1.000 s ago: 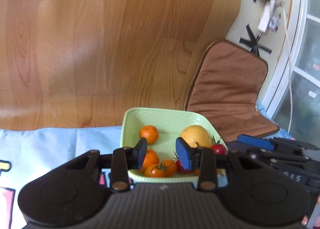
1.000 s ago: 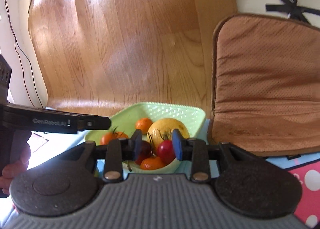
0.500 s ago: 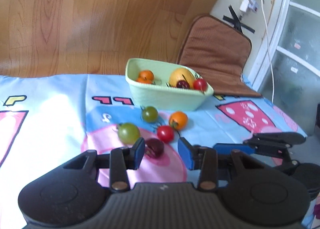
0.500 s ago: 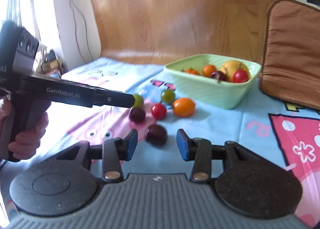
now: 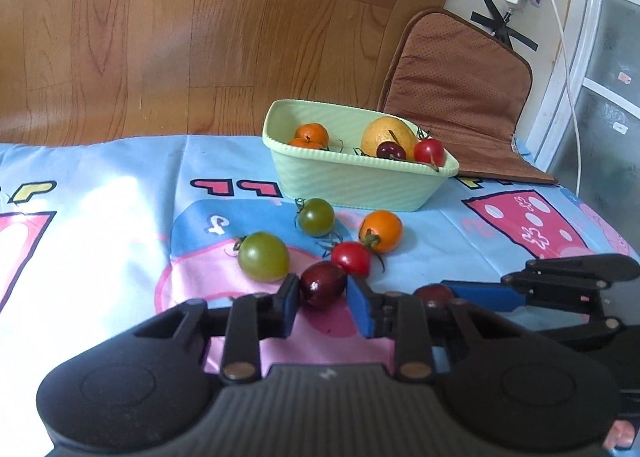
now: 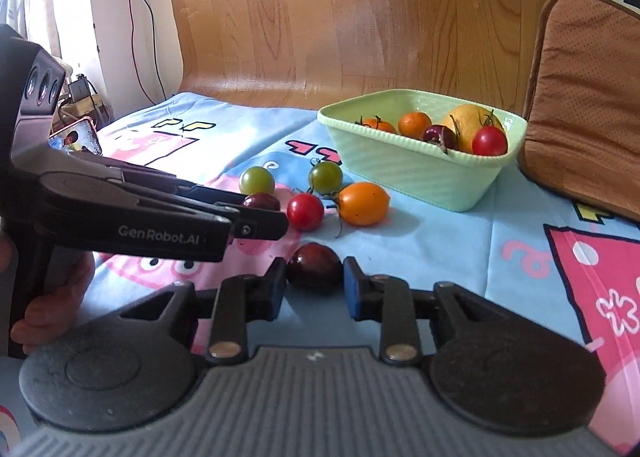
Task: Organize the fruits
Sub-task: 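Grasp a dark red cherry with the left tool while the right grasps another cherry, then lift both held cherries off the cloth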
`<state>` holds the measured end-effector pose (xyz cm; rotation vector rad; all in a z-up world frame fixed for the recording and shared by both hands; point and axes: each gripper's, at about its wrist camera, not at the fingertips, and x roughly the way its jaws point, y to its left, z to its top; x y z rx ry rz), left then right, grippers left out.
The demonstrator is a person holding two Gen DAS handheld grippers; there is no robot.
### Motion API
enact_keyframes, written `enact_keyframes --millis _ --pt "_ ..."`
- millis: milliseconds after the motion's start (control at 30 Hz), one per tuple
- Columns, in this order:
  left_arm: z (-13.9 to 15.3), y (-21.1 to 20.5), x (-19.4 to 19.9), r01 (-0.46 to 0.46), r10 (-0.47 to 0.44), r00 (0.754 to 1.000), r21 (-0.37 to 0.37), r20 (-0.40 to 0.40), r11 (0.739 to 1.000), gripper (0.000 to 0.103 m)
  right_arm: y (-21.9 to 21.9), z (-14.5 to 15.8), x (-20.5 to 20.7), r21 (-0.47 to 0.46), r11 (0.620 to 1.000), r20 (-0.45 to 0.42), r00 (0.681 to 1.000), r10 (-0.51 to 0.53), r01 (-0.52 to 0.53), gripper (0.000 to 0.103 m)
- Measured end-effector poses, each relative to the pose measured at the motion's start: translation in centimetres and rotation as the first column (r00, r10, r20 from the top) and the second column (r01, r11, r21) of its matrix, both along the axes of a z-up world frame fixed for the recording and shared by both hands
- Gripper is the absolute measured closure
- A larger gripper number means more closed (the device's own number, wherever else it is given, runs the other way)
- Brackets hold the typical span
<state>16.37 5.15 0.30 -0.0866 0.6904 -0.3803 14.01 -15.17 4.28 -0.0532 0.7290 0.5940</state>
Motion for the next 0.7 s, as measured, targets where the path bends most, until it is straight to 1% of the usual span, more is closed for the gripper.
enact_keyframes --millis 100,233,367,533,700 --pt "0.0 0.3 -1.2 0.009 -0.010 1.000 -0.020 -0.012 1.000 0.076 -0.7 0.2 -1.1 0.010 1.000 -0.006 1.000 -0.005 0.005 0.070" --pt "0.1 0.2 -4.7 0.047 -0.047 0.999 -0.025 -0.008 0.999 0.076 -1.5 0.4 -3.3 0.018 1.000 -0.011 1.000 -0.010 0.010 0.070" --pt "0.3 0.2 -8.3 0.064 -0.065 0.998 -0.035 -0.006 0.997 0.076 -2.0 0.8 -6.5 -0.001 1.000 0.030 0.999 -0.020 0.020 0.070" --pt "0.2 -0.2 -12.4 0.089 -0.089 0.996 -0.047 -0.012 0.995 0.076 -3.0 1.0 -9.4 -0.004 1.000 0.041 0.999 -0.030 0.030 0.070" --pt "0.2 -0.7 -14.6 0.084 -0.084 0.996 -0.044 0.002 0.996 0.076 -3.0 1.2 -11.3 -0.025 0.999 0.055 0.998 -0.034 0.036 0.069"
